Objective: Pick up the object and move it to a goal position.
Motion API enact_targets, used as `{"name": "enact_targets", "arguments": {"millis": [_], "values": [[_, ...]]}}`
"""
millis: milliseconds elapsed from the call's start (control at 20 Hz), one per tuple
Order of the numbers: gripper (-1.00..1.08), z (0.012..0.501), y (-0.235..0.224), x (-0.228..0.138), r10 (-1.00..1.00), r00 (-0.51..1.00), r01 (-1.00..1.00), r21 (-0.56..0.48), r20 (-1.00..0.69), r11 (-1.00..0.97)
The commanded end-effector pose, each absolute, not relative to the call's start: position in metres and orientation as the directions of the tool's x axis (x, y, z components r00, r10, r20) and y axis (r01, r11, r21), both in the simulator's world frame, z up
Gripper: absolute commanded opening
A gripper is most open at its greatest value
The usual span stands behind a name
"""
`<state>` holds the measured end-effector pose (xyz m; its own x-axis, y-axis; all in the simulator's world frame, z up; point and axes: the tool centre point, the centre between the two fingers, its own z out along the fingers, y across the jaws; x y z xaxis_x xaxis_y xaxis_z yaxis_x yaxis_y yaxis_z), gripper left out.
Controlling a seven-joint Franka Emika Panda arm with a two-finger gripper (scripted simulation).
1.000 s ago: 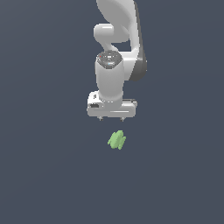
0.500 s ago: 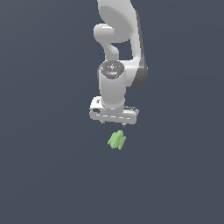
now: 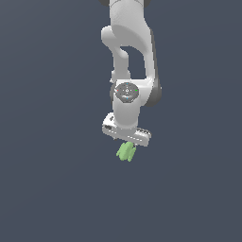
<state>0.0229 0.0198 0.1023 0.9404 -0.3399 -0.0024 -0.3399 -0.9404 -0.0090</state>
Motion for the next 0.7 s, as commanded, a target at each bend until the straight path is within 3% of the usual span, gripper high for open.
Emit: {"name": "enact_targets", "arguments": {"millis": [0, 650], "values": [[1.0, 0.093, 0.023, 0.026, -0.38, 0.925, -0.38, -0.006, -0.002, -0.925], [1.0, 0.073, 0.028, 0.03, -0.455, 0.891, -0.455, 0.0, -0.001, -0.891]]}}
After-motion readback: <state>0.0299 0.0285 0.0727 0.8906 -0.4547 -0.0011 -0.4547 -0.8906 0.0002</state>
